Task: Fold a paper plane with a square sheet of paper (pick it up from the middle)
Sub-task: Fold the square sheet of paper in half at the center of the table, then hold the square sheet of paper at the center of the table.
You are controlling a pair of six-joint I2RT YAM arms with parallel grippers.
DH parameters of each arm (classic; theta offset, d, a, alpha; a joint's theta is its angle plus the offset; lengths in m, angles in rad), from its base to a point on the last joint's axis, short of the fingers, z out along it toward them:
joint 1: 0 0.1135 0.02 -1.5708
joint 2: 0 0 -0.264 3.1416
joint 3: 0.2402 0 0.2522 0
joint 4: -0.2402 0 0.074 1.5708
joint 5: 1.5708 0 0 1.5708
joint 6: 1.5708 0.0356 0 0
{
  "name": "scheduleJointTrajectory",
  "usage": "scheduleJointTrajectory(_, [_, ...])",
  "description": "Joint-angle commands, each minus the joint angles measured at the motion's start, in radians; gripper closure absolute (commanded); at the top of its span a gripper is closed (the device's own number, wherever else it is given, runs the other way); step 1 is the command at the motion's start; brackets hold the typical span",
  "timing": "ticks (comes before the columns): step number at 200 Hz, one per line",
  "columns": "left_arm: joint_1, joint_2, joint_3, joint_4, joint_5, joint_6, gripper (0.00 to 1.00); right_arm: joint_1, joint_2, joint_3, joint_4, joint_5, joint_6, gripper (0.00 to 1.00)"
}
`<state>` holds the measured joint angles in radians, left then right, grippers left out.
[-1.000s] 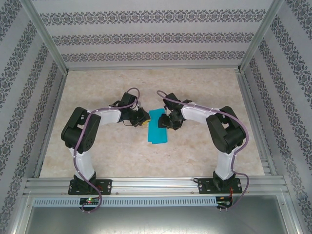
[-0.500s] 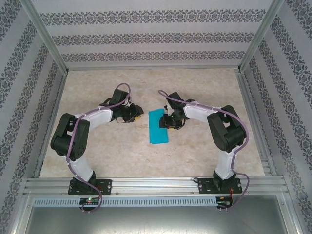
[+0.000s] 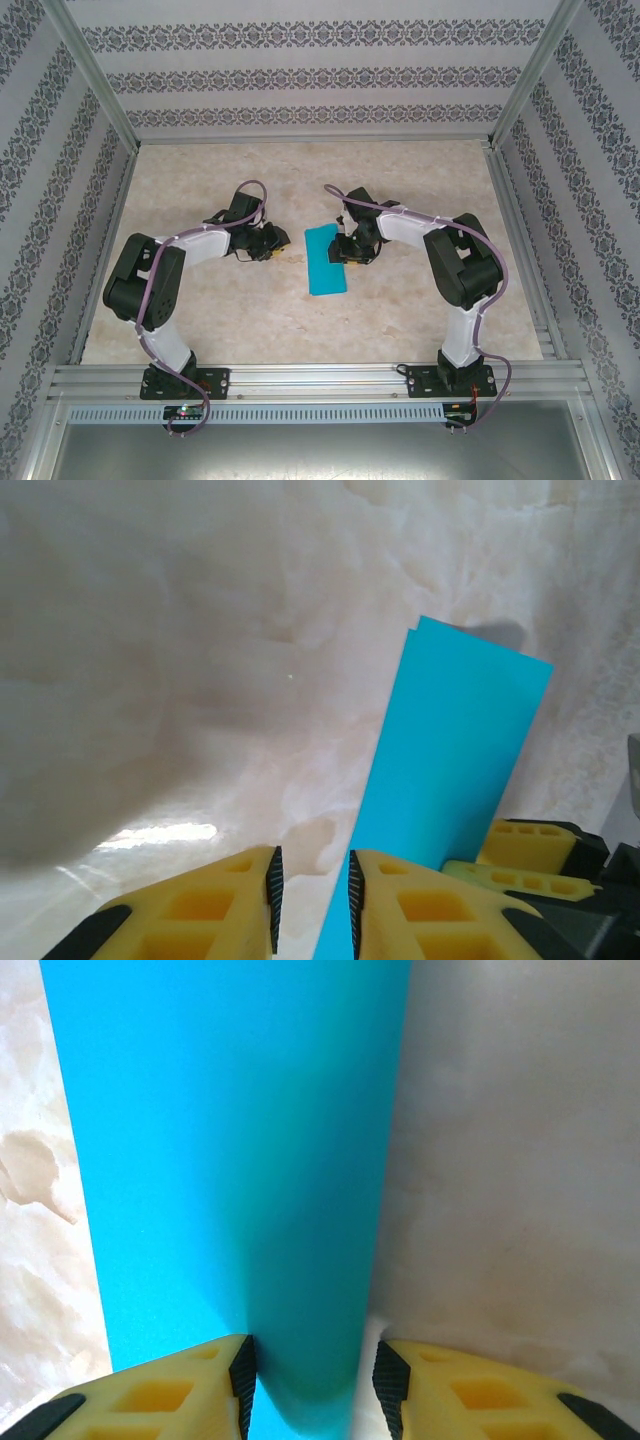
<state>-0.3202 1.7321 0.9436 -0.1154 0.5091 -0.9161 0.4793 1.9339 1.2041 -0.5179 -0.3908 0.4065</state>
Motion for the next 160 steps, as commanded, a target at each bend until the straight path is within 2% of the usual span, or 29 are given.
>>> scheduleJointTrajectory(1, [0.006, -0.049, -0.017, -0.023, -0.061, 0.035, 0.72, -0.016, 0.091, -0.04, -0.044, 0.085, -0.055, 0.58])
scheduleJointTrajectory(26, [0.006, -0.057, -0.018, -0.015, -0.075, 0.031, 0.71, -0.019, 0.095, -0.04, -0.048, 0.085, -0.089, 0.58])
scheduleJointTrajectory(50, [0.007, -0.072, -0.018, -0.037, -0.104, 0.031, 0.62, -0.019, 0.102, -0.027, -0.068, 0.085, -0.111, 0.58])
scheduleJointTrajectory(88, [0.007, -0.092, -0.026, -0.061, -0.141, 0.022, 0.56, -0.021, 0.112, -0.012, -0.078, 0.104, -0.104, 0.58])
scheduleJointTrajectory(160, [0.005, -0.074, -0.011, -0.069, -0.136, 0.026, 0.57, -0.038, 0.125, -0.009, -0.083, 0.108, -0.107, 0.6])
